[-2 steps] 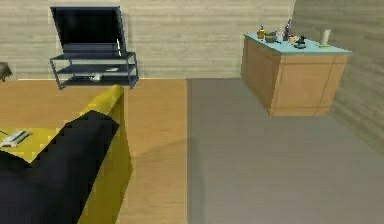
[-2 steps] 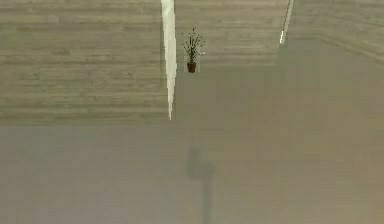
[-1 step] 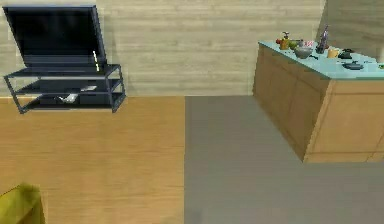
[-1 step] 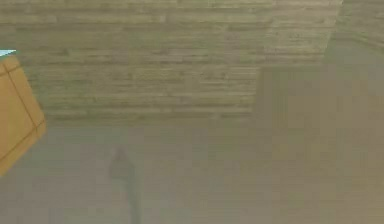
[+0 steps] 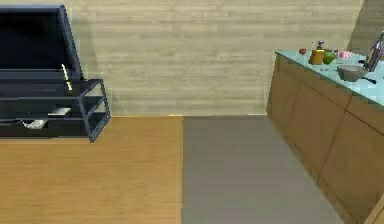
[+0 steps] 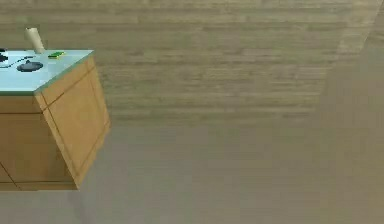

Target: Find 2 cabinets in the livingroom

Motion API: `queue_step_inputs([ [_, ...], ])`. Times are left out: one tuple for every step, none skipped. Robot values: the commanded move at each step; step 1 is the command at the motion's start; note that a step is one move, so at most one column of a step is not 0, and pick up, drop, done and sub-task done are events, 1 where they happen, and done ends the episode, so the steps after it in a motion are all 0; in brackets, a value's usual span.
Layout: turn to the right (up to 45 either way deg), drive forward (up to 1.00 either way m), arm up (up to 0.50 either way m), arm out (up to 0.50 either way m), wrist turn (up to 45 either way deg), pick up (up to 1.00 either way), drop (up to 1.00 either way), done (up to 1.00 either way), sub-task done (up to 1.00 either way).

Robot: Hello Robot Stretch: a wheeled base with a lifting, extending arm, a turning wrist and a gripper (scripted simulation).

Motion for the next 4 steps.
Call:
queue_step_inputs([
  [-45.0, 0.00, 0.00, 0.00, 0.0, 0.00, 0.00, 0.00, 0.00],
  [0.0, 0.40, 0.00, 0.00, 0.0, 0.00, 0.00, 0.00, 0.00],
  [-45.0, 0.00, 0.00, 0.00, 0.0, 0.00, 0.00, 0.00, 0.00],
  [0.0, 1.00, 0.00, 0.00, 0.0, 0.00, 0.00, 0.00, 0.00],
])
